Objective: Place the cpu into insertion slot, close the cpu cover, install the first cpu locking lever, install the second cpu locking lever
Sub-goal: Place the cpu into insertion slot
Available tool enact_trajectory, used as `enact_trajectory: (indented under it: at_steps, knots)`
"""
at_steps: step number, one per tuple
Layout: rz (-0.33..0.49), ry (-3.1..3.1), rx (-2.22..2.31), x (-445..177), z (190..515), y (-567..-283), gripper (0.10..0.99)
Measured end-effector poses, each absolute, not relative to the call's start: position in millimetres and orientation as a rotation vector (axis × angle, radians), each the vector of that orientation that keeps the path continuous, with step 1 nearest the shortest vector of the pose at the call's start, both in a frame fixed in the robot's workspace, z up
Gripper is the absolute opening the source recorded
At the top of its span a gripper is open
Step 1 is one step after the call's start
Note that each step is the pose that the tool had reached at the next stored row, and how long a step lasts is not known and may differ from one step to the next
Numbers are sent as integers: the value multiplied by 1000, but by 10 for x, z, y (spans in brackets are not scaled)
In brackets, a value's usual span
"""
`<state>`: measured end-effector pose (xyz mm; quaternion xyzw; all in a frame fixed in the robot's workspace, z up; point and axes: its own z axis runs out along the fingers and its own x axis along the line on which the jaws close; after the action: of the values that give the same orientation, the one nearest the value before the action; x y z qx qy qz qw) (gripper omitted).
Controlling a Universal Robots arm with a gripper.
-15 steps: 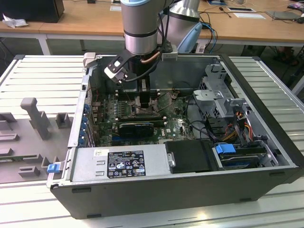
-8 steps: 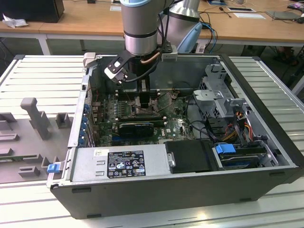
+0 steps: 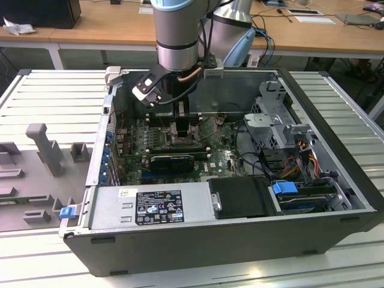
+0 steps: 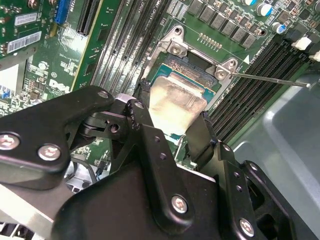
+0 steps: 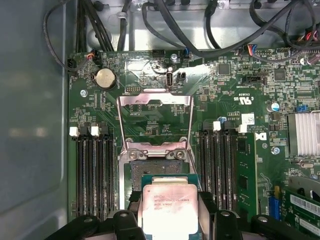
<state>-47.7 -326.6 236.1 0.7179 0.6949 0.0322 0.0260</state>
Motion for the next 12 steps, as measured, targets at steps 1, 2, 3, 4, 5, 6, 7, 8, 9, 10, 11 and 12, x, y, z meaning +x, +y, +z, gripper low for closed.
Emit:
enact_trajectory:
  at_steps: [1,2,3,4,5,6,7,8,9,10,11,12]
  knots:
    - [99,2148,2219,-477,2355,-3261,533]
    - [99,2148,2219,-478,2351,-3257,533]
    - [99,2148,2219,-478,2348,-3254,533]
    - [99,2148,2219,-478,2343,-3249,533]
    - [99,2148,2219,-478,2336,-3242,533]
    - [99,2148,2219,-478,2332,-3236,533]
    - [99,2148,2219,-478,2327,-3231,533]
    - [99,2148,2219,-477,2315,-3222,533]
    - [99,2149,2218,-477,2294,-3221,533]
    - [99,2149,2218,-477,2263,-3221,533]
    - [99,2149,2218,-477,2244,-3221,533]
    - [99,2149,2218,-475,2225,-3221,533]
